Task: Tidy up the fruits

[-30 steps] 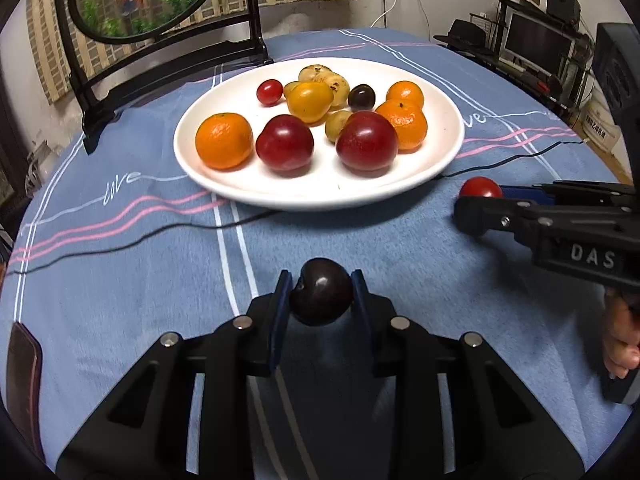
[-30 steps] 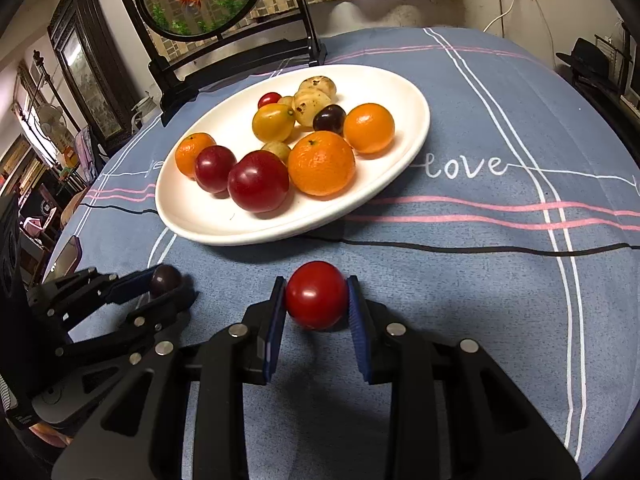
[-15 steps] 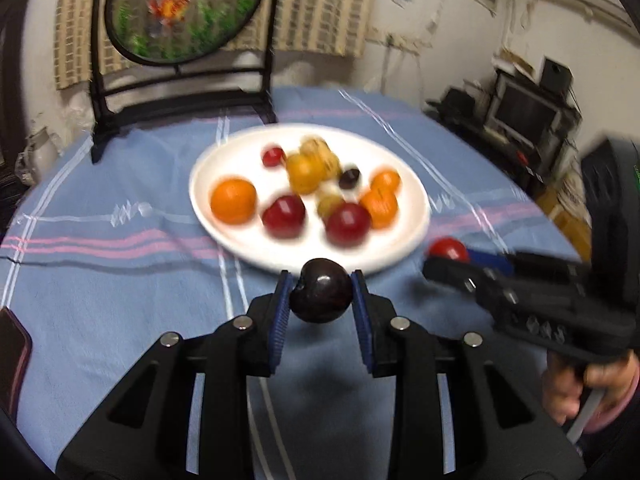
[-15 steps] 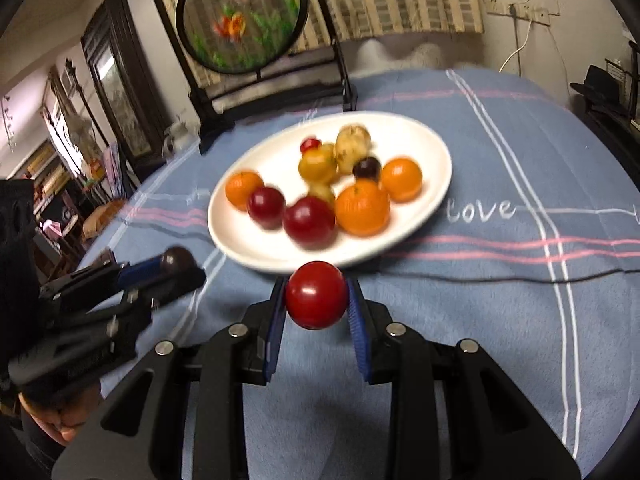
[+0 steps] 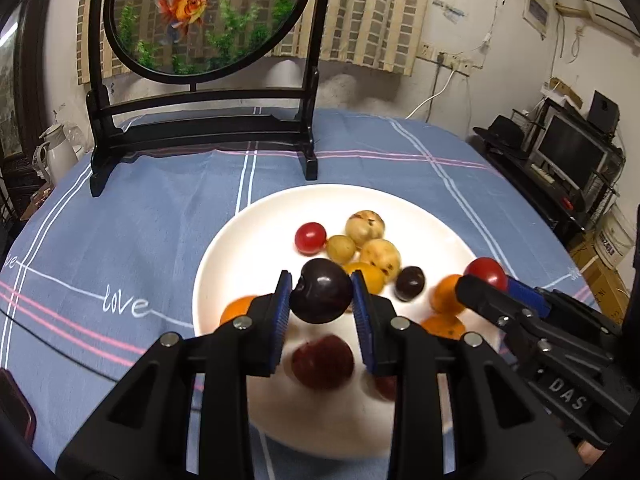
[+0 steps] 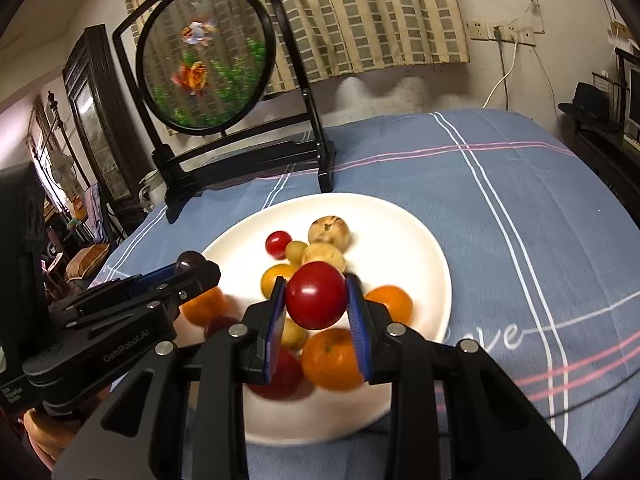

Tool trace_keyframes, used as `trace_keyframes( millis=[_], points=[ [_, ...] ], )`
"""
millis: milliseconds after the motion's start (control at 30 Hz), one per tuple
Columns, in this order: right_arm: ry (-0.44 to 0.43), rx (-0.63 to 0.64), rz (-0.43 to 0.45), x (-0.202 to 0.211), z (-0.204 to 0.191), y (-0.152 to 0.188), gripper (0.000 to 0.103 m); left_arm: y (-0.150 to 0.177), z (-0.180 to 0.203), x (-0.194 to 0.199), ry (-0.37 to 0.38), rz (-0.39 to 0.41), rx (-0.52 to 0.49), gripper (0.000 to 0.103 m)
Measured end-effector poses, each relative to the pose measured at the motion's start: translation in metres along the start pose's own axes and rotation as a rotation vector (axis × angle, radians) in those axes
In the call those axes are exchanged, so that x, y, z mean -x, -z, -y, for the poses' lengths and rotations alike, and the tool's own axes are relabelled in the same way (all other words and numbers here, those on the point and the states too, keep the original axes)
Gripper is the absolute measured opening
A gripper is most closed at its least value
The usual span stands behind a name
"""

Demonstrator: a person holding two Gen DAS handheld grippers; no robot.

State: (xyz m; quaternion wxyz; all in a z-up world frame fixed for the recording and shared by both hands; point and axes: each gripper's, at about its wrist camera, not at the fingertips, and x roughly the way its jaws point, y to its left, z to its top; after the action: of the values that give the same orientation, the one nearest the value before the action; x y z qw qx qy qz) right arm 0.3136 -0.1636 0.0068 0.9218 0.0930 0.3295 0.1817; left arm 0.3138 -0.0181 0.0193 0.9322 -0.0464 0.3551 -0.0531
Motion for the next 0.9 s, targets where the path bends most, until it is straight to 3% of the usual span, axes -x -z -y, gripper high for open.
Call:
trace_keyframes(
  millis=[67,100,167,233,367,500,600,667,900],
  points=[
    [0.004,0.000,-0.002,-0.003,0.002,-0.002,0.031,-0.003,-0.001,-0.007,-0.006,-0.014,0.002,0.033],
    [0.004,-0.002,-0.003,-0.005,0.003,-0.003,0.031,-0.006,-0.002,-0.010,-0.016,-0.020,0.012,0.050],
    [0.007,-0.003,-0.004,-0.006,0.004,-0.003,0.032,-0.007,-0.005,-0.003,-0.043,0.012,0.035,0.072],
    [0.010,-0.002,-0.004,-0.006,0.004,-0.004,0.032,-0.008,-0.007,0.010,-0.052,0.039,0.031,0.074],
    [-0.001,0.022,-0.013,-0.011,-0.002,-0.005,0.032,0.000,-0.014,0.036,-0.067,0.071,0.067,0.089],
    [-0.005,0.053,-0.030,-0.022,-0.011,-0.007,0.033,0.005,-0.016,0.049,-0.086,0.096,0.069,0.092],
    [0.004,0.067,-0.031,-0.024,-0.016,-0.010,0.045,0.005,-0.015,0.052,-0.090,0.099,0.067,0.094],
    [0.023,0.076,-0.025,-0.020,-0.017,-0.011,0.063,0.005,-0.015,0.053,-0.093,0.098,0.060,0.096],
    [0.043,0.126,0.004,0.000,-0.023,-0.007,0.063,0.013,-0.013,0.061,-0.100,0.091,0.027,0.097]
  ],
)
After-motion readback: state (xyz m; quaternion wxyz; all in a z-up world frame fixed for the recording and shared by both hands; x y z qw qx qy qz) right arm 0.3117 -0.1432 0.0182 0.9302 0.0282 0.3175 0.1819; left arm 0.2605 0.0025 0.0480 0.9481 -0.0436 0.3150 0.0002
